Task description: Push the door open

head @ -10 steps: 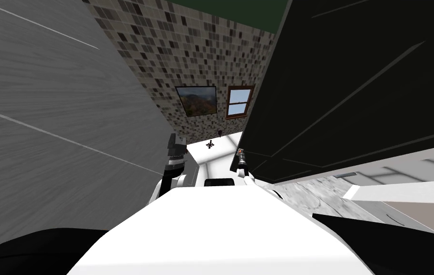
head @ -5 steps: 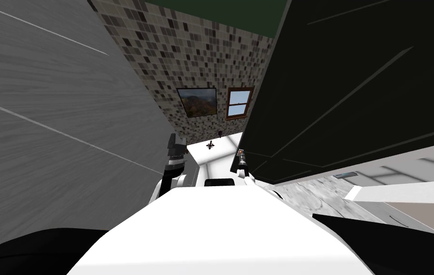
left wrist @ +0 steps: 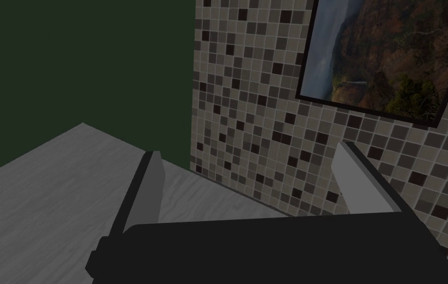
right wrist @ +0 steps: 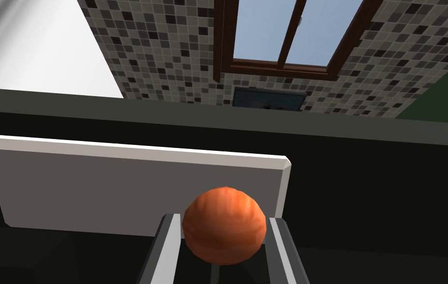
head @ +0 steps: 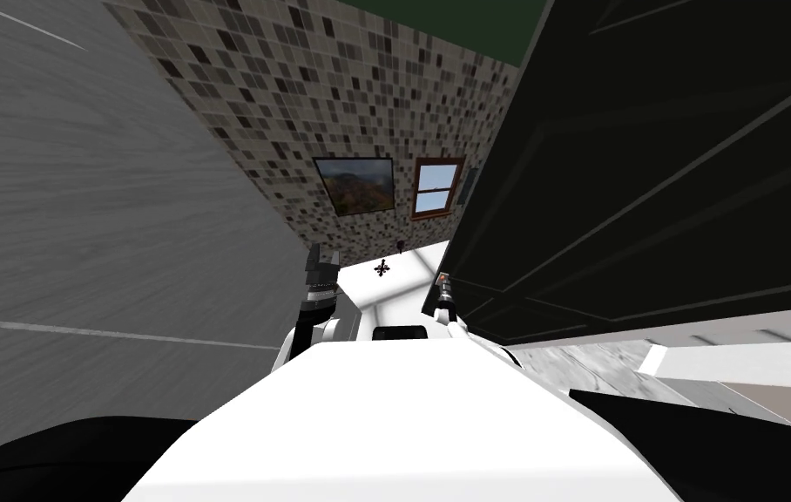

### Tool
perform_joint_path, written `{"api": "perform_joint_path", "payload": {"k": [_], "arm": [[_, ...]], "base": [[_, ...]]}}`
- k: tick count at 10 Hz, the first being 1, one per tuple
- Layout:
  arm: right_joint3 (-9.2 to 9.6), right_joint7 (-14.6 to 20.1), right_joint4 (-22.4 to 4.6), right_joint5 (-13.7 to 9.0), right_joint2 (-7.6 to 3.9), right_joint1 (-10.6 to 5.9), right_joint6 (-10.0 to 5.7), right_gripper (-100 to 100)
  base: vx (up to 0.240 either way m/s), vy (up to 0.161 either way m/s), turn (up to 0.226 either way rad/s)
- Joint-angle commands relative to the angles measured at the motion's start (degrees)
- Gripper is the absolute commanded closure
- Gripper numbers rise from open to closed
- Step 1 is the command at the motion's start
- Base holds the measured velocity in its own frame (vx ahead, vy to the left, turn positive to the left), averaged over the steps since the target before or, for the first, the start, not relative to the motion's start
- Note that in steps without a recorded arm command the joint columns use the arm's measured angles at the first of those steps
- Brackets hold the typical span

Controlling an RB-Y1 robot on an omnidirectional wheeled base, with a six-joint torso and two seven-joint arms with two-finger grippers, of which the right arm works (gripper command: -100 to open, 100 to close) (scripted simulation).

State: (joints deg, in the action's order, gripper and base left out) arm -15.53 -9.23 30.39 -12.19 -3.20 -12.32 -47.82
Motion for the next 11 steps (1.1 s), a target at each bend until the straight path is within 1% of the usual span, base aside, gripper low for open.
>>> {"api": "perform_joint_path", "payload": {"k": [1, 2, 3, 7, 8, 9, 10, 11], "arm": [[-1.11, -0.37, 1.51, -0.68, -0.46, 0.58, 0.3, 100], [-1.11, -0.37, 1.51, -0.68, -0.46, 0.58, 0.3, 100], [-2.26, -0.76, 1.52, -1.45, -0.5, 0.6, 0.25, 100], [-4.08, -1.38, 1.53, -2.68, -0.04, 0.64, 0.17, 100], [-3.74, -1.53, 2.53, -2.44, 0.26, 1.4, 1.03, 100], [-4.78, -1.93, 2.66, -3.13, -0.37, 1.42, 0.83, 100], [-5.26, -2.13, 2.66, -3.44, -0.58, 1.45, 0.75, 100], [-5.26, -2.13, 2.66, -3.44, -0.58, 1.45, 0.75, 100]], "base": [[0.213, 0.01, -0.049], [0.119, 0.017, -0.013], [0.16, 0.044, -0.043], [0.188, 0.023, -0.057], [0.086, 0.005, -0.026], [0.146, -0.007, -0.032], [0.184, -0.006, -0.033], [0.141, 0.004, -0.016]]}}
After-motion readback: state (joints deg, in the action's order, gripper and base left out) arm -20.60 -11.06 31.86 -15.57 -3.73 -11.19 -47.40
